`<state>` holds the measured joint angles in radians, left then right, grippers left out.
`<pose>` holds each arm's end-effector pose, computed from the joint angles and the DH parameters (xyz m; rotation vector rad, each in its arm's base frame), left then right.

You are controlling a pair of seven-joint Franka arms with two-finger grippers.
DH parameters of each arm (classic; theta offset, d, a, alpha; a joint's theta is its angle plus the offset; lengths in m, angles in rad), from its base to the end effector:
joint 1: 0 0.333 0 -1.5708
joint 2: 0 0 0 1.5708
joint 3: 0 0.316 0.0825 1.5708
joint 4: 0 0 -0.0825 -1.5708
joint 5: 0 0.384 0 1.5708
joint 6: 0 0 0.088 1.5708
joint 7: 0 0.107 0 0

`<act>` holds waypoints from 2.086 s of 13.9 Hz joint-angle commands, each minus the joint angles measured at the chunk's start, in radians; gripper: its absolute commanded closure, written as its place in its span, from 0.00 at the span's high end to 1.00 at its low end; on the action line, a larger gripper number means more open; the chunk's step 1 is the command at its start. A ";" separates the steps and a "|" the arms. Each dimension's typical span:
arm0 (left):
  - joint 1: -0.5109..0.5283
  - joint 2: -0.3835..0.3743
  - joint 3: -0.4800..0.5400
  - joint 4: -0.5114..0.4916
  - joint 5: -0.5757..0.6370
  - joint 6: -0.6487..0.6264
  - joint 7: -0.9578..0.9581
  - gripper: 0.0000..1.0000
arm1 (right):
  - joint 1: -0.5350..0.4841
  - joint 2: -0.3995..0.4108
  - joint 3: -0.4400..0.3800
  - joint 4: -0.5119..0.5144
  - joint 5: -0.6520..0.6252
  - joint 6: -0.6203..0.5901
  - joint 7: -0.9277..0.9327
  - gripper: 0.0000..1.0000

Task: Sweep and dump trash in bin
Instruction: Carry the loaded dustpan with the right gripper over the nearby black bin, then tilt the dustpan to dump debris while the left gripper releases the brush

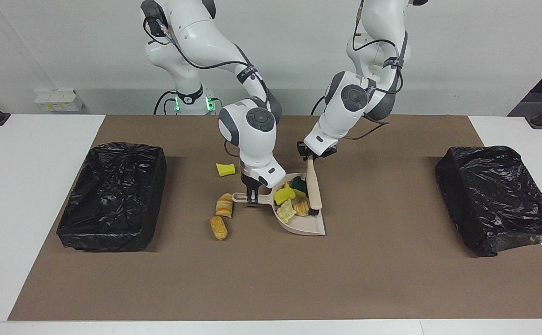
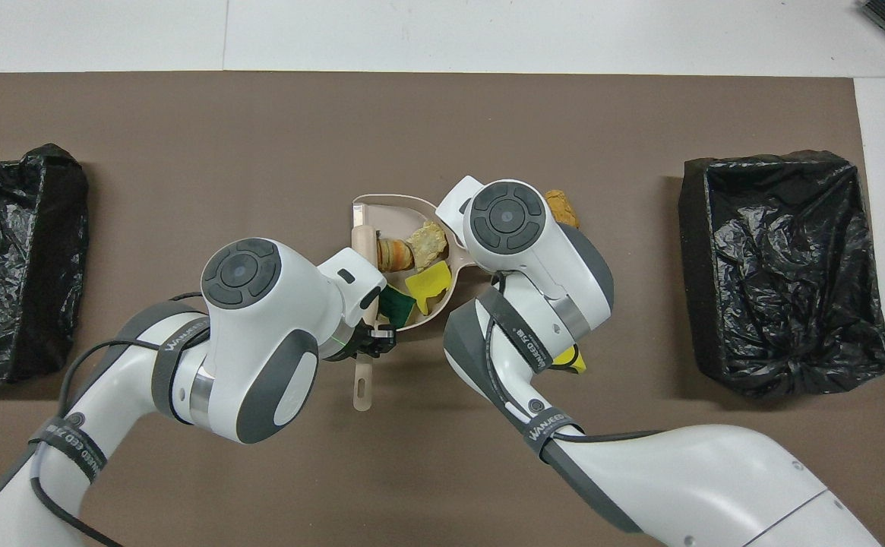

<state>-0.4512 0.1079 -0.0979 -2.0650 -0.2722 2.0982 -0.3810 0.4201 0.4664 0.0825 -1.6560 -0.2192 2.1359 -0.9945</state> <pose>0.4713 -0.3027 0.3774 2.9489 -0.0317 -0.2583 0.5999 0.3118 0.3428 2.0807 2.1514 -0.0307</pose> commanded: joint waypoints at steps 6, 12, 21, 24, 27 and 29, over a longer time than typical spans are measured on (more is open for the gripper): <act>0.100 -0.166 0.017 0.037 0.149 -0.217 -0.004 0.00 | -0.043 -0.031 0.010 -0.025 0.018 0.010 0.005 0.00; 0.010 -0.344 0.001 -0.206 0.148 -0.213 -0.102 0.00 | -0.208 -0.251 0.010 -0.158 0.106 -0.019 -0.209 0.00; -0.274 -0.381 0.001 -0.458 0.044 0.047 -0.349 0.00 | -0.607 -0.433 0.003 -0.176 0.106 -0.133 -0.581 0.00; -0.316 -0.375 0.000 -0.504 -0.001 0.155 -0.400 0.00 | -0.722 -0.434 0.000 -0.185 0.049 -0.058 -0.766 0.00; -0.342 -0.378 0.001 -0.536 -0.012 0.164 -0.407 0.00 | -0.788 -0.437 0.000 -0.195 -0.058 0.005 -0.796 0.00; -0.328 -0.364 0.004 -0.527 -0.012 0.170 -0.398 0.56 | -0.788 -0.436 0.000 -0.217 -0.150 0.016 -0.770 0.00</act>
<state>-0.7594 -0.2322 -0.1120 -2.5618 -0.2695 2.2418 -0.7696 -0.3619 0.0513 0.0683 -1.8287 -0.3019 2.1265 -1.7760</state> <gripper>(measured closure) 0.722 0.678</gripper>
